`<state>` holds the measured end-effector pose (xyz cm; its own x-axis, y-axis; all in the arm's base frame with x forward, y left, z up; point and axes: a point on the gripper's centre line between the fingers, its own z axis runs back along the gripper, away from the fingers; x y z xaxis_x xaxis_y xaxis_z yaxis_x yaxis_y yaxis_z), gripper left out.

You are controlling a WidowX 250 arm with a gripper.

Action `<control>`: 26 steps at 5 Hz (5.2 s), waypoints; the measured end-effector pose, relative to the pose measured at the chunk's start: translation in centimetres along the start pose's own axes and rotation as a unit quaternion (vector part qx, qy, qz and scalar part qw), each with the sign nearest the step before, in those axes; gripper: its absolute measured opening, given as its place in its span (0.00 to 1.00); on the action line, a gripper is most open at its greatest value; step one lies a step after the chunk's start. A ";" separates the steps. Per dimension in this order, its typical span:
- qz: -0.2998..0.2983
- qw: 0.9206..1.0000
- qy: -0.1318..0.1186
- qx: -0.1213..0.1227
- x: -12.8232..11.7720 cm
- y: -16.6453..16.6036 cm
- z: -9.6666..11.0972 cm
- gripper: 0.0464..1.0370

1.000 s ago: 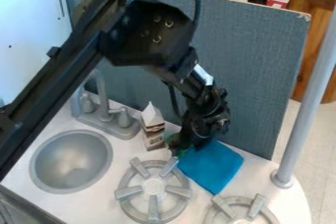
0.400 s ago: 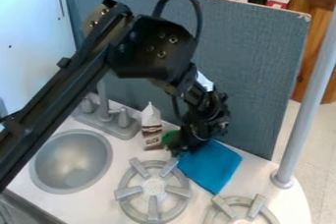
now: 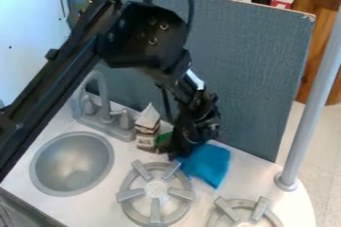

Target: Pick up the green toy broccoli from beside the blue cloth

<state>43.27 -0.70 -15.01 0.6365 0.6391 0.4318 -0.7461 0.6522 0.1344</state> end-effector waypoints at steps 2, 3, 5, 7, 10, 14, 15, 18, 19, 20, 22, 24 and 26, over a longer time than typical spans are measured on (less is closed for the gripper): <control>-0.001 0.998 0.055 -0.020 0.0 0.2 1.0 0.26; -0.012 0.995 0.096 -0.031 -0.2 -0.5 1.9 0.26; -0.016 0.986 0.145 -0.085 0.6 -4.7 5.4 0.26; -0.036 0.982 0.158 -0.092 -1.6 -5.4 5.8 0.26; 0.012 0.979 0.178 -0.095 -3.7 -0.6 8.9 0.26; 0.348 0.891 0.284 0.059 0.1 4.7 7.7 0.26; 0.388 0.870 0.288 0.097 -0.5 5.2 6.1 0.26; 0.426 0.862 0.254 0.103 2.1 6.3 3.5 0.26; 0.435 0.856 0.251 0.122 1.8 7.0 2.4 0.26; 0.451 0.850 0.241 0.124 2.9 7.8 2.0 0.26; 0.454 0.844 0.245 0.144 2.8 8.1 0.6 0.26; 0.434 0.850 0.258 0.150 2.3 7.8 0.0 0.60; 0.415 0.856 0.272 0.143 1.8 7.3 -0.4 0.97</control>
